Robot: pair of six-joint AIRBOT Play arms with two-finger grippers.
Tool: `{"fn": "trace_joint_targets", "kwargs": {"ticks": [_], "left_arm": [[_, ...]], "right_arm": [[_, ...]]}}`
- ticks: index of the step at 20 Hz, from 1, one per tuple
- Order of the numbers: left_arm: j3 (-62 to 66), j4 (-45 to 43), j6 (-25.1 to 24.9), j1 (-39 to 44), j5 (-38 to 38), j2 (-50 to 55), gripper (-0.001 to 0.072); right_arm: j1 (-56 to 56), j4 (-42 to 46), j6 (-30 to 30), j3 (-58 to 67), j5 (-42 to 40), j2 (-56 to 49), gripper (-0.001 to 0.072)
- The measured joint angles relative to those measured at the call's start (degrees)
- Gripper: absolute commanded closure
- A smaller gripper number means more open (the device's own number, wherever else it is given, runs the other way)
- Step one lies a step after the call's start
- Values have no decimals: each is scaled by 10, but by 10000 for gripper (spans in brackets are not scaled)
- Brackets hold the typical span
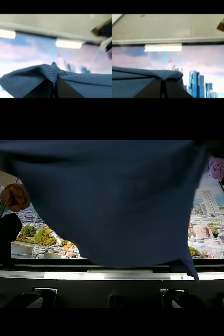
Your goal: Fold the clothes and pants, and hang the long-sleeved shirts on hangers.
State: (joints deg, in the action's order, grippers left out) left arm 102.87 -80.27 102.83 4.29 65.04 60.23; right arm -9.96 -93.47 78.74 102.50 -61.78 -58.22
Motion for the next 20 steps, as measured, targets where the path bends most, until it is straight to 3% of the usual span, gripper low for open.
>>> {"fn": "trace_joint_targets", "kwargs": {"ticks": [5,10,11,12,13,14,16,20], "left_arm": [[-64,-13,7,0,4,174,693],[-84,-13,28,6,4,365,692],[-85,-12,38,7,3,390,692],[-86,-11,44,9,2,407,690],[-87,-11,51,10,1,420,647],[-85,-10,55,10,2,429,517],[-72,-8,61,3,14,435,161],[-48,-18,50,-36,70,386,150]], "right_arm": [[0,-49,-30,0,-52,-220,678],[0,-119,-38,0,-42,-432,672],[0,-134,-38,0,-39,-461,603],[0,-146,-38,0,-38,-485,469],[1,-157,-38,0,-37,-500,354],[3,-165,-30,1,-36,-507,349],[17,-176,-1,3,-42,-502,252],[98,-185,85,5,-90,-435,227]]}}
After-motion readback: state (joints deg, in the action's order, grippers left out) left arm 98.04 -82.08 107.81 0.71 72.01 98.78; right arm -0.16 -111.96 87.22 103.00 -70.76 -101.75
